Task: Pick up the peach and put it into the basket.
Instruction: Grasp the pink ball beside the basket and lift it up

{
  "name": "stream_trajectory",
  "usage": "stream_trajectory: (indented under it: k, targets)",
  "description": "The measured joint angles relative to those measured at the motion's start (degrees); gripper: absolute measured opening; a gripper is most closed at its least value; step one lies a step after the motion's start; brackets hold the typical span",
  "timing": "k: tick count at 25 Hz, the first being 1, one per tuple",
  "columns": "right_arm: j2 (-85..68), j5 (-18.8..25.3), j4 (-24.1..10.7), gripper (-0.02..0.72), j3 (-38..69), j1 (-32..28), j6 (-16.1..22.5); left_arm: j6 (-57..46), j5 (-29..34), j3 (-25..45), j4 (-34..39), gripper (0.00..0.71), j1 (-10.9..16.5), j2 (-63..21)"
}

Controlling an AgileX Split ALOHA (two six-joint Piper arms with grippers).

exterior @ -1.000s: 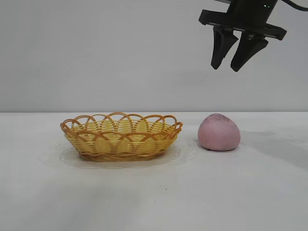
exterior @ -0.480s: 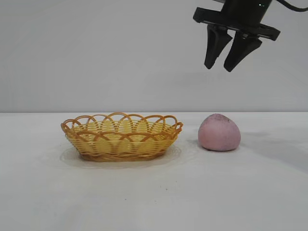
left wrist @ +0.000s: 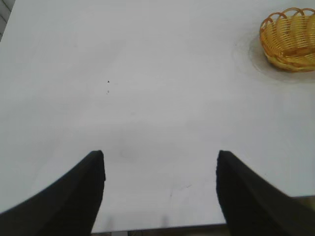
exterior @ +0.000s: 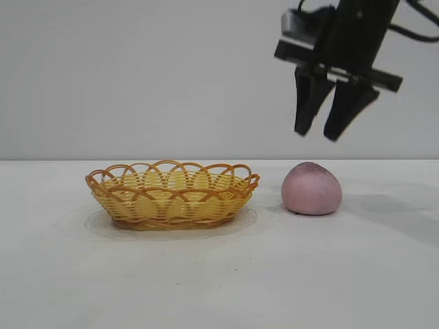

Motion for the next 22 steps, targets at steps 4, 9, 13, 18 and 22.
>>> stream_trajectory:
  k: [4,9,13,18,22]
  targets:
    - [3.79,0.61,0.61,0.304,0.0,0.0,0.0,0.0,0.0,0.0,0.0,0.424,0.0,0.0]
    - [4.75,-0.19,0.81,0.046,-0.47,0.0,-1.34,0.0,0.0,0.0,0.0,0.424,0.0,0.0]
    - [-1.57,-0.06,1.85,0.0,-0.58,1.74,-3.38,0.0,0.0,0.0,0.0,0.424,0.0,0.0]
    - [-7.85,-2.32,3.88,0.0,-1.56,8.28,-5.31,0.0,0.0,0.0,0.0,0.424,0.0,0.0]
    - [-6.15,-5.01,4.35,0.0,-1.56,14.95,-5.93,0.0,0.0,0.0,-0.24,0.424,0.0,0.0]
